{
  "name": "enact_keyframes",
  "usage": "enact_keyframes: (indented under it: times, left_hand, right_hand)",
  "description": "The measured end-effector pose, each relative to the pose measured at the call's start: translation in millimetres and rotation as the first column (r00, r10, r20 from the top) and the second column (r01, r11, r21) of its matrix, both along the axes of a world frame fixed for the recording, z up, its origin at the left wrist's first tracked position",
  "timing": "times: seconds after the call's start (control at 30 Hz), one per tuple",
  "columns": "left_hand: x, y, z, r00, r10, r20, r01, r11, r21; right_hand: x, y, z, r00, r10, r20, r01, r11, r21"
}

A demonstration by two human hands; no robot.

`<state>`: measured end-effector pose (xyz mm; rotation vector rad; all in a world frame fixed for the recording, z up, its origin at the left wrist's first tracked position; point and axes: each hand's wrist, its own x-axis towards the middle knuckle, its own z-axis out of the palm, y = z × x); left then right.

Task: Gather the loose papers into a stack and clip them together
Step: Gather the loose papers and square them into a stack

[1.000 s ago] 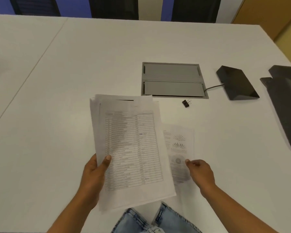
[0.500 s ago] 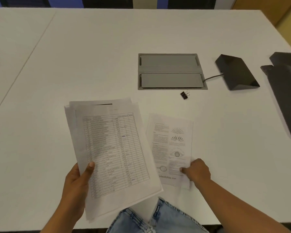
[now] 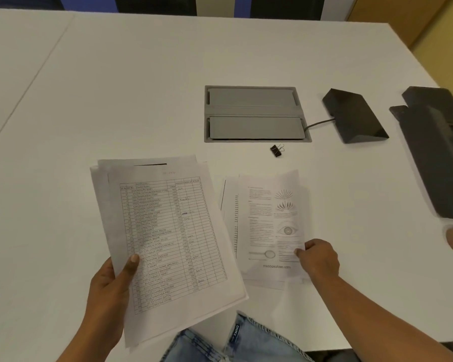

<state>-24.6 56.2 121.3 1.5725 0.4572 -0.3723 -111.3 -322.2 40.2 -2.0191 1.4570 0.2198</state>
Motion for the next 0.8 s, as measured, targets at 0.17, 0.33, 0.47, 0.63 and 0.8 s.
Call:
enact_keyframes:
  times: [0.17,0.33,0.47,0.63,0.8]
  left_hand:
    - [0.0,-2.7,1.1,1.0,0.005,-0.011,-0.004,1.0,0.005]
    - [1.4,-3.8,3.2,1.0,0.003,-0.029,-0.002,1.0,0.022]
    - [0.4,-2.9,6.0,1.0,0.008,-0.021,-0.008,1.0,0.028]
    - [4.1,-2.5,9.8,0.999,0.034,-0.001,-0.034,0.999,0.022]
    - [4.1,-4.1,9.1,1.0,0.02,0.009,-0.02,0.999,0.029]
  right_hand:
    - [-0.8,8.4,-1.0,1.0,0.027,-0.003,-0.027,0.999,0.045]
    - [-3.3,23.1,-2.4,0.996,0.079,-0.033,-0.078,0.996,0.035]
    - [-1.3,28.6,-3.1,1.0,0.019,0.009,-0.019,0.999,0.032]
    - [5.7,30.3,-8.1,0.997,-0.069,0.027,0.068,0.997,0.039]
    - [4.0,28.7,-12.3,0.993,-0.113,0.038,0.114,0.993,-0.009]
